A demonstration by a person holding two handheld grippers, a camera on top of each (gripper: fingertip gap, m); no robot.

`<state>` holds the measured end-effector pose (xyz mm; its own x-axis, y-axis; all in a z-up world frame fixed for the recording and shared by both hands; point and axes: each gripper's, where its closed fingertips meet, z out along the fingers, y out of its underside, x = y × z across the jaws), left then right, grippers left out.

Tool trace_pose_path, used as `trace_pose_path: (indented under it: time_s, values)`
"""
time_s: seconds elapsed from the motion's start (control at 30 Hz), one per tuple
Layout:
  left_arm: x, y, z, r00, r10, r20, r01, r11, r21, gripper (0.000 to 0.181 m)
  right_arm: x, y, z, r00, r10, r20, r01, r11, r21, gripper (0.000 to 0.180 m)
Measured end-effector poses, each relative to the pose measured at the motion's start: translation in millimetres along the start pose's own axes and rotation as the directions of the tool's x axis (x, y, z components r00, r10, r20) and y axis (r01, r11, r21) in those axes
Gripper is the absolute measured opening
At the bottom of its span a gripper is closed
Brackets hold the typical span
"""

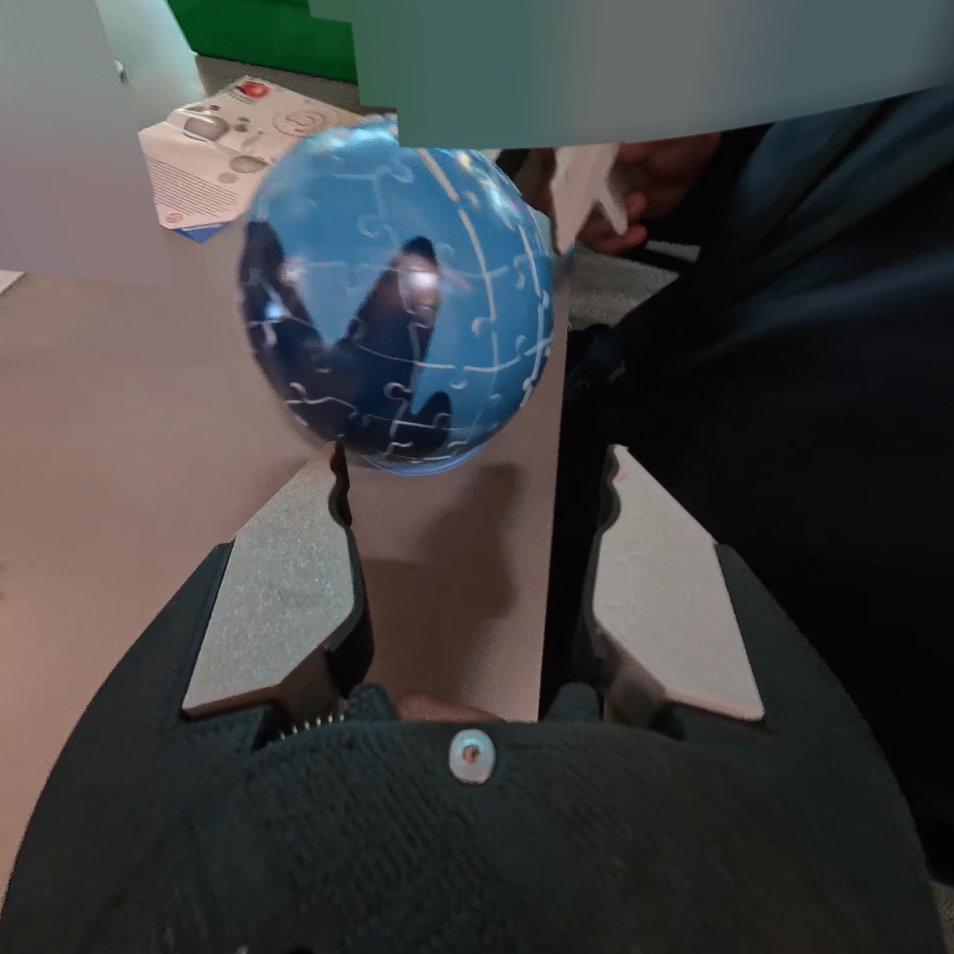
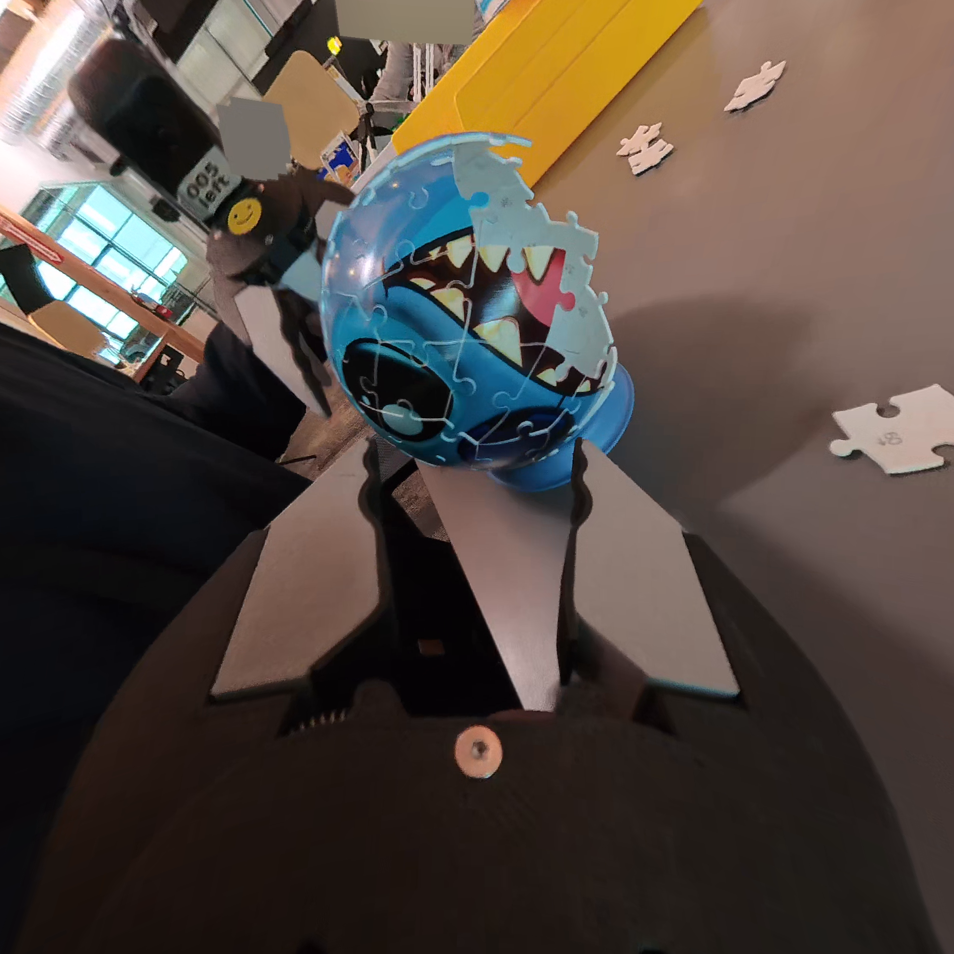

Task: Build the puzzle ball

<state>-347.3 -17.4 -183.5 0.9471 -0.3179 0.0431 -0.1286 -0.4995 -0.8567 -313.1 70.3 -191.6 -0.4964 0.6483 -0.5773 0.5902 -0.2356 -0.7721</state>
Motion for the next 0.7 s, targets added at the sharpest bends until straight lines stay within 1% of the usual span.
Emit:
trace_pose_path:
  time_s: [0.07,0.13,0.2,0.27,0.33,0.47,0.53,0.63,0.7]
  values:
    - [-17,-7,-6,0.998,-0.028,0.055,0.028,1.0,-0.006,0.097,-5,-1,-1,1.0,-0.003,0.021,0.003,1.0,-0.013,0.074]
    - [-34,-8,-6,0.996,-0.025,0.088,0.029,0.998,-0.051,0.103,-6,-2,1,1.0,-0.001,0.024,0.001,1.0,-0.028,0.081]
    - [-44,-3,0,0.998,-0.018,0.058,0.024,0.994,-0.11,0.106,-4,-2,5,1.0,0.009,0.01,-0.009,0.999,-0.051,0.084]
    - [-45,5,8,0.999,-0.033,-0.017,0.03,0.985,-0.172,0.106,-2,-2,8,1.0,0.025,0.005,-0.024,0.997,-0.069,0.087]
    - [-38,6,14,0.99,-0.05,-0.13,0.026,0.983,-0.183,0.106,0,0,11,0.999,0.038,-0.006,-0.038,0.996,-0.087,0.088]
    - [-40,1,20,0.974,-0.078,-0.211,0.043,0.985,-0.165,0.105,0,2,17,1.0,0.025,-0.016,-0.026,0.994,-0.106,0.089]
    - [-39,1,23,0.973,-0.079,-0.216,0.042,0.984,-0.172,0.103,2,3,20,1.0,0.011,-0.026,-0.014,0.993,-0.113,0.091]
    - [-31,5,26,0.974,-0.04,-0.224,-0.002,0.983,-0.183,0.098,1,3,21,1.0,0.0,-0.019,-0.003,0.993,-0.116,0.09]
    - [-29,8,28,0.981,-0.016,-0.195,-0.023,0.981,-0.194,0.1,1,3,21,1.0,-0.006,-0.016,0.004,0.993,-0.118,0.09]
